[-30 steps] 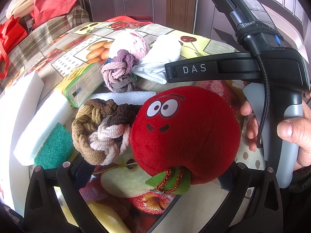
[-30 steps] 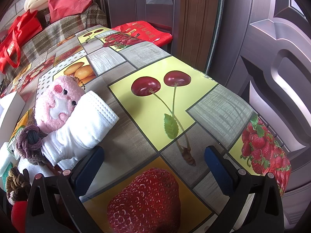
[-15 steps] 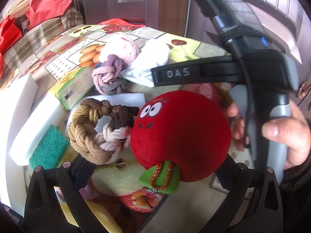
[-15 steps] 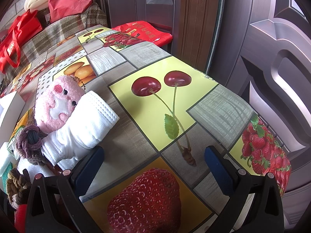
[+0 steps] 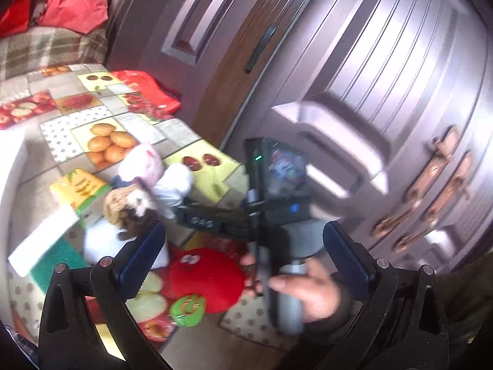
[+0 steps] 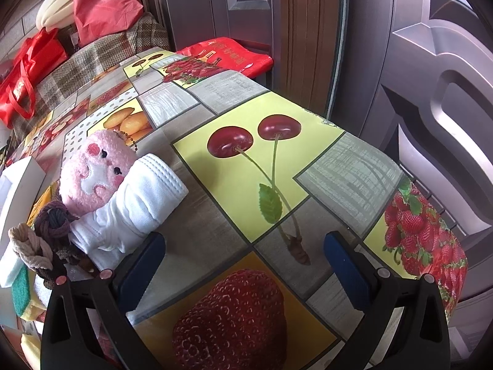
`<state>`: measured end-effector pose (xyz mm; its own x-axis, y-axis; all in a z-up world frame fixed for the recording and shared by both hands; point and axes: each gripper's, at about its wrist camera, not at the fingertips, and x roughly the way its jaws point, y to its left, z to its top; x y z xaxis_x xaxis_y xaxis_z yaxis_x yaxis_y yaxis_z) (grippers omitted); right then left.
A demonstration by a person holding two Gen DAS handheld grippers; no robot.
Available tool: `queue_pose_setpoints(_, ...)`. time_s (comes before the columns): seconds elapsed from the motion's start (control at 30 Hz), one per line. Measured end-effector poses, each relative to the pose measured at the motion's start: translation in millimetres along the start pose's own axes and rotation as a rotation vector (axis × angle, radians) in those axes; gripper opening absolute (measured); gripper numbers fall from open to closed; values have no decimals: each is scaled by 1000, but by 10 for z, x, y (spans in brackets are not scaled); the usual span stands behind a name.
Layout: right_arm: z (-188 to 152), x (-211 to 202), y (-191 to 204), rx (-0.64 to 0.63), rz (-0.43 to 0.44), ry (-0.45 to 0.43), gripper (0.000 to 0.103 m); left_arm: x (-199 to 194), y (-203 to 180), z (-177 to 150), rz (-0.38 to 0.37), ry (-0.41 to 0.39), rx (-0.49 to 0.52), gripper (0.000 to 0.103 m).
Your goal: Organize soft objects
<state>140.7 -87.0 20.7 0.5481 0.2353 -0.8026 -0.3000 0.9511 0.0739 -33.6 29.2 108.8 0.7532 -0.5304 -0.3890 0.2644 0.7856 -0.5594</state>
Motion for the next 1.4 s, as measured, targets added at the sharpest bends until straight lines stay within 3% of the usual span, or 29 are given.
queue_pose_setpoints(0.1, -5, -14, -2, 2, 7, -34, 103, -70, 126, 147, -461, -62, -193, 102)
queue_pose_setpoints(0.13, -1, -7, 5, -4, -2, -23, 103, -54, 166, 156, -578, -76, -249, 102)
queue_pose_setpoints(0.2, -1, -8, -5, -7, -7, -13, 103, -50, 212, 145, -705, -96, -325, 102)
queue_pose_setpoints(0.37, -5, 5, 14, -17, -24, 22, 103, -353, 436, 219, -891, -230, -460, 102)
queue_pose_setpoints(0.47, -7, 8, 18, -18, -27, 38, 103, -677, 522, 287, -984, -334, -468, 103)
queue_pose_setpoints(0.63, -8, 4, 15, -18, -25, 29, 103, -1114, 602, 311, -1027, -449, -425, 103)
queue_pose_setpoints(0.7, -9, 7, 15, -20, -28, 30, 103, -1171, 625, 301, -1004, -458, -415, 103)
queue_pose_setpoints(0.83, -5, -18, -21, 3, -3, 21, 103, -1088, 610, 239, -1034, -451, -425, 103)
queue_pose_setpoints(0.9, -17, -155, -193, 102, 123, -46, 103, -1070, 567, 220, -1064, -449, -406, 103)
queue_pose_setpoints(0.97, -58, -403, -386, 208, 345, -170, 103, -1083, 501, 216, -1123, -454, -372, 103)
queue_pose_setpoints(1.03, -40, -667, -411, 200, 523, -256, 103, -1113, 434, 209, -1184, -466, -328, 103)
queue_pose_setpoints(1.1, 29, -860, -337, 152, 731, -281, 103, -1144, 345, 212, -1231, -463, -282, 103)
queue_pose_setpoints(1.2, 121, -880, -172, 218, 1152, -209, 103, -1180, 186, 199, -1289, -444, -208, 103)
queue_pose_setpoints(1.27, 128, -851, 67, 279, 1376, -145, 103, -1211, 76, 188, -1314, -427, -161, 103)
queue_pose_setpoints(1.33, 141, -798, 394, 340, 1547, 0, 103, -1224, -10, 171, -1331, -411, -128, 103)
queue_pose_setpoints(1.4, 89, -838, 620, 396, 1664, 154, 103, -1220, -64, 149, -1347, -398, -111, 103)
